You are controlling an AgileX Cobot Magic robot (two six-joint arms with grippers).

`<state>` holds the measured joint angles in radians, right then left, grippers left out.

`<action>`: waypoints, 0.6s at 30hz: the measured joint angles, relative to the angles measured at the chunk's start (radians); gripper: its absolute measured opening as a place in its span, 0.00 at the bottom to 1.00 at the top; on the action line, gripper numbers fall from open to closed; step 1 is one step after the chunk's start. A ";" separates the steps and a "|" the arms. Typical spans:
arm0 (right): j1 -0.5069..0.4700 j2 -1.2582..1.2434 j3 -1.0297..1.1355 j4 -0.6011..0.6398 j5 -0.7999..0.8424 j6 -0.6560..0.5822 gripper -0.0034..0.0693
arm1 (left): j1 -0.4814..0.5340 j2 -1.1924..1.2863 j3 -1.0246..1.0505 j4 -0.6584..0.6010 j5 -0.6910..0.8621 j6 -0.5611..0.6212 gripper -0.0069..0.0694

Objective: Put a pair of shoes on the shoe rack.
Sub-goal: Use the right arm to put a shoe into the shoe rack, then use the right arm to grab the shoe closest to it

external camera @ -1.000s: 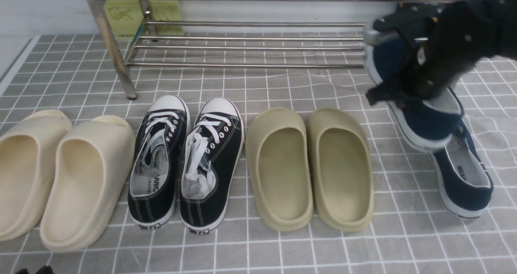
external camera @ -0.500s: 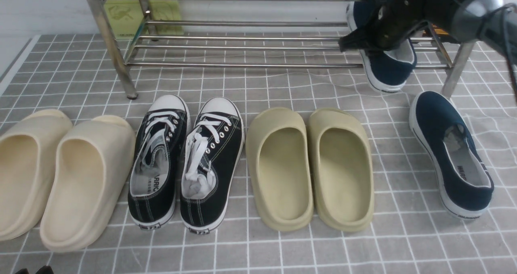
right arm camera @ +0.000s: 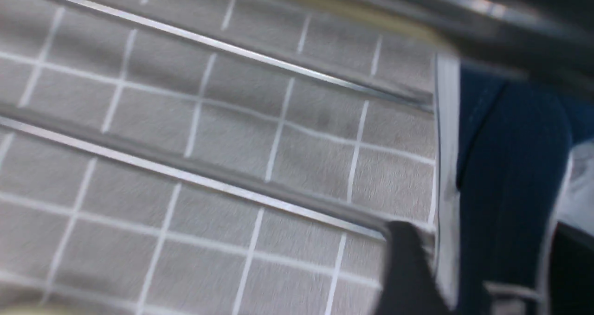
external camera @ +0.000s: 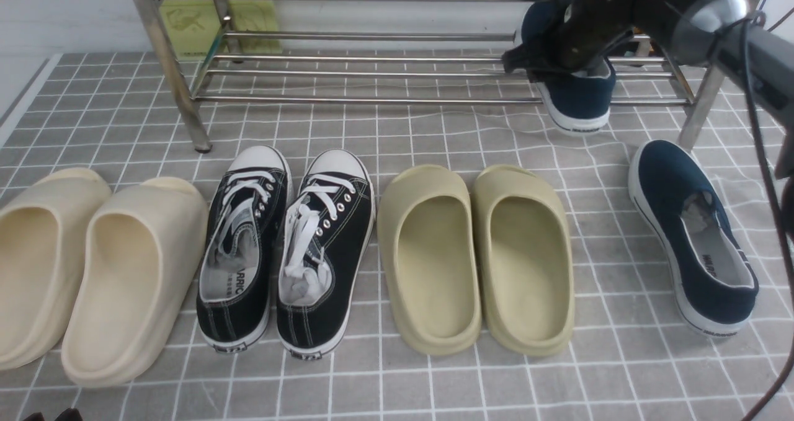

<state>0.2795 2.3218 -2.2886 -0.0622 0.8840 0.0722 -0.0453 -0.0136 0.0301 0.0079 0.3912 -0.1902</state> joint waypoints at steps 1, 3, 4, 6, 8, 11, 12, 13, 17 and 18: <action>0.000 -0.017 0.000 0.005 0.017 -0.002 0.72 | 0.000 0.000 0.000 0.000 0.000 0.000 0.40; 0.000 -0.073 0.000 0.006 0.064 -0.003 0.82 | 0.000 0.000 0.000 0.000 0.000 0.000 0.40; 0.000 -0.109 0.003 0.003 0.088 -0.007 0.85 | 0.000 0.000 0.000 0.000 0.000 0.000 0.40; 0.000 -0.186 0.022 -0.017 0.129 -0.016 0.87 | 0.000 0.000 0.000 0.000 0.000 0.000 0.40; 0.000 -0.282 0.063 -0.046 0.161 -0.014 0.87 | 0.000 0.000 0.000 0.000 0.000 0.000 0.40; -0.017 -0.391 0.160 -0.075 0.190 0.023 0.85 | 0.000 0.000 0.000 0.000 0.000 0.000 0.40; -0.033 -0.442 0.227 -0.081 0.216 0.049 0.84 | 0.000 0.000 0.000 0.000 0.000 0.000 0.40; -0.048 -0.464 0.271 -0.086 0.235 0.063 0.84 | 0.000 0.000 0.000 0.000 0.000 0.000 0.40; -0.125 -0.505 0.554 -0.087 0.316 0.112 0.83 | 0.000 0.000 0.000 0.000 0.000 0.000 0.40; -0.137 -0.506 0.606 -0.082 0.313 0.115 0.83 | 0.000 0.000 0.000 0.000 0.000 0.000 0.40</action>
<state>0.1420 1.8156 -1.6830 -0.1437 1.1968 0.1868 -0.0453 -0.0136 0.0301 0.0079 0.3912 -0.1902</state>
